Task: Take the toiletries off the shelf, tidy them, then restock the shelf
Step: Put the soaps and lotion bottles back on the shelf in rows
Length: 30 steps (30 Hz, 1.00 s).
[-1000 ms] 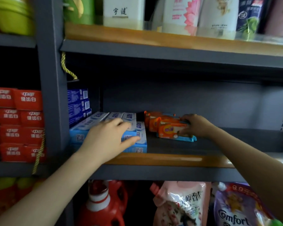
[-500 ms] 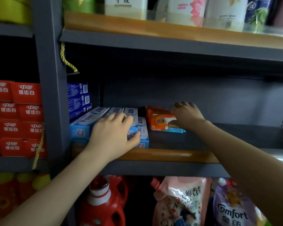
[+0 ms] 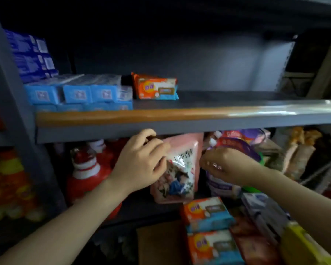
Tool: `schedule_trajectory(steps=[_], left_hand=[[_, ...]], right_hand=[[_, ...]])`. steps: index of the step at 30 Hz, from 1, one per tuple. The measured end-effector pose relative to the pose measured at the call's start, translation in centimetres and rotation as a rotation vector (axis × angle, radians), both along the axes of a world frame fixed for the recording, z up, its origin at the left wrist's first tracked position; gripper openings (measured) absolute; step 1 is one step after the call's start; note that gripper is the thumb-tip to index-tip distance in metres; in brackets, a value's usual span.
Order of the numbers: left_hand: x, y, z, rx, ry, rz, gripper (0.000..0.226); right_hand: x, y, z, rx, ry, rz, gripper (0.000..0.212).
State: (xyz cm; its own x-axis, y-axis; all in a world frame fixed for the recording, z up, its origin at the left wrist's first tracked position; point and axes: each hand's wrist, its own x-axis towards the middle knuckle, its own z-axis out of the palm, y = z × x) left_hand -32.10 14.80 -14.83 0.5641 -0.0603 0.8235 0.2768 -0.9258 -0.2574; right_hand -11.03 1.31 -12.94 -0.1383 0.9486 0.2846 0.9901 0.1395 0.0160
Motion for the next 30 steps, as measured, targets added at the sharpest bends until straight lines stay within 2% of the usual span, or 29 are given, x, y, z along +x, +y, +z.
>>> schedule_trajectory(steps=[3,7,10,14,17,20,22,25,28,30], left_hand=[[0.9,-1.5,-3.0,-0.017,0.051,-0.08,0.013],[1.8,-3.2,-6.3,-0.259,0.216,-0.131,0.021],[2.4,-3.5,-8.8,-0.472,0.367,-0.055,0.026],[2.9,-3.0,-12.2,-0.747,0.448,0.06,0.019],[3.3,-3.0,-14.0,-0.976,0.503,0.129,0.027],[4.2,-3.5,-15.2,-1.27,0.497,0.107,0.032],[5.0,-4.3,-15.6,-1.495,0.478,0.106,0.041],[6.4,-5.2,-16.3,-1.767,0.395,0.085,0.048],[7.3,-5.4,-16.5,-1.899,0.314,0.008,0.046],[7.6,-5.5,-16.3,-1.966,0.259,0.017,0.042]], right_hand=[[0.8,-1.5,-4.3,-0.112,0.048,-0.025,0.023],[2.1,-1.5,-8.7,-0.579,0.082,-0.229,0.071],[2.9,-1.2,-10.6,-0.709,0.062,-0.304,0.087],[3.1,-1.5,-11.7,-0.636,0.033,-0.344,0.092],[3.0,-2.4,-12.3,-0.494,0.071,-0.35,0.09],[2.8,-2.9,-12.4,-0.416,0.013,-0.359,0.09],[2.9,-3.2,-12.0,-0.39,0.011,-0.347,0.08],[3.6,-4.1,-10.8,-0.307,0.127,-0.352,0.058],[4.6,-5.3,-9.5,-0.251,0.243,-0.362,0.05],[5.1,-6.0,-8.9,-0.18,0.386,-0.372,0.044]])
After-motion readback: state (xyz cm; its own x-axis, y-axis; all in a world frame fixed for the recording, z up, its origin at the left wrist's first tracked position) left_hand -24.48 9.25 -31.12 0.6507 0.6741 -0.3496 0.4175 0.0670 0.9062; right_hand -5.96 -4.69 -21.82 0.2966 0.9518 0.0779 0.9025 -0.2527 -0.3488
